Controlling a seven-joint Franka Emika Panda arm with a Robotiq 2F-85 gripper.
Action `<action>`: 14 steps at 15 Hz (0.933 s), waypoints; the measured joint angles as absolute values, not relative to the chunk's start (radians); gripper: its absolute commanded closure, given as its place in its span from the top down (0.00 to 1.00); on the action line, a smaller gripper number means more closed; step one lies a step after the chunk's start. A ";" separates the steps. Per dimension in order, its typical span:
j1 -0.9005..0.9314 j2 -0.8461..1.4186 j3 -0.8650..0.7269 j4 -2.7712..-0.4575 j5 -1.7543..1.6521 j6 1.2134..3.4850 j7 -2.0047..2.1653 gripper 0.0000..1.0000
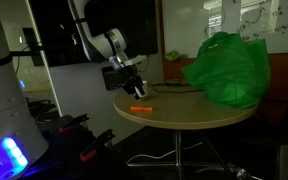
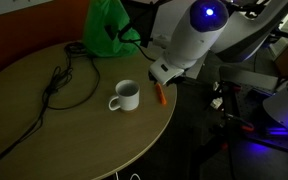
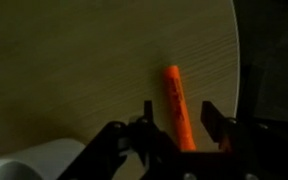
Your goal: Put the marker in the mug on the table
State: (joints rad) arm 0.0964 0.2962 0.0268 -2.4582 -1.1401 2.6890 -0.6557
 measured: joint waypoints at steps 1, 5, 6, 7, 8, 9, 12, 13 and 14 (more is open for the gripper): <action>0.096 0.302 0.027 -2.451 -1.152 2.689 -0.637 0.96; 0.047 0.323 0.064 -2.445 -0.978 2.690 -0.713 1.00; 0.021 0.329 0.085 -2.447 -0.866 2.690 -0.803 1.00; -0.015 0.332 0.116 -2.448 -0.745 2.690 -0.907 1.00; -0.062 0.331 0.158 -2.448 -0.623 2.690 -1.012 1.00; -0.102 0.327 0.193 -2.445 -0.508 2.689 -1.106 1.00; -0.160 0.277 0.242 -2.432 -0.260 2.689 -1.304 1.00; -0.165 0.253 0.248 -2.430 -0.200 2.688 -1.348 1.00; -0.165 0.228 0.251 -2.430 -0.141 2.683 -1.382 1.00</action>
State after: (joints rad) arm -0.1651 0.2276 0.2506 -2.4297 -0.1409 2.6829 -1.3822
